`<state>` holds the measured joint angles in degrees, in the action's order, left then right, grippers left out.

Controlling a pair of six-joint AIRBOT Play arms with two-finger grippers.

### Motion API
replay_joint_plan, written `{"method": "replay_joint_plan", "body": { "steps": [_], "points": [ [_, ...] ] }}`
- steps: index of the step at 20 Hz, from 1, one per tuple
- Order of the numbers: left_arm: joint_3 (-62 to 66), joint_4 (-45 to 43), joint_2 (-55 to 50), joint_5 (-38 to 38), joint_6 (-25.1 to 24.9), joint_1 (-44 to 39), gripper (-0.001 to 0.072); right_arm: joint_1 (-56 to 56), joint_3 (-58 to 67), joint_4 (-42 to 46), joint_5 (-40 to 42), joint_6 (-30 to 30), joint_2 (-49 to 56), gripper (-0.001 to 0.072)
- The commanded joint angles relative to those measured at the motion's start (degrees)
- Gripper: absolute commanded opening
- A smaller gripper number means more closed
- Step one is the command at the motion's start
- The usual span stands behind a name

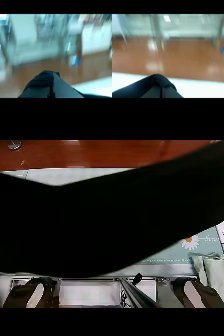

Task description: Fold the shirts.

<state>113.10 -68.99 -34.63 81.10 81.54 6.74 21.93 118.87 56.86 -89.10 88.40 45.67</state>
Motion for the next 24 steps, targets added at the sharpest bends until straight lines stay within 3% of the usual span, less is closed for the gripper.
{"method": "replay_joint_plan", "body": {
  "steps": [1, 5, 8, 12, 15, 18, 21, 24],
  "points": [
    [-7.8, -4.7, -1.4, 15.8, 1.7, 0.1, 0.002, 0.0, -3.5, 4.7, -17.1, -0.3, 3.9, 0.002],
    [-26.4, -4.5, -5.2, 14.8, 0.7, 0.0, 0.002, -2.0, -21.5, 7.0, -14.8, -3.0, 8.9, 0.002],
    [-37.9, -4.5, -10.9, 5.4, -3.1, 0.0, 0.0021, -5.2, -30.6, 12.9, -9.0, -4.1, 16.3, 0.002],
    [-40.1, -2.5, -23.3, -9.7, -3.9, 0.0, 0.0021, -8.3, -29.6, 12.1, 7.7, -3.9, 29.5, 0.002],
    [-40.1, 3.8, -31.4, -26.3, -4.0, -0.2, 0.0021, -9.8, -29.4, 8.0, 26.1, -1.2, 35.4, 0.002],
    [-40.1, 5.0, -37.7, -36.4, -3.9, -1.8, 0.0022, -11.1, -29.4, 6.1, 37.0, 0.1, 39.7, 0.002],
    [-40.1, 5.0, -44.2, -38.0, -3.9, -3.7, 0.0022, -11.0, -29.4, 6.3, 36.7, 0.3, 44.4, 0.0021],
    [-40.1, 5.0, -49.8, -34.1, -3.9, -5.7, 0.0022, -11.1, -29.4, 6.4, 30.1, 0.3, 48.6, 0.0021]
  ]
}}
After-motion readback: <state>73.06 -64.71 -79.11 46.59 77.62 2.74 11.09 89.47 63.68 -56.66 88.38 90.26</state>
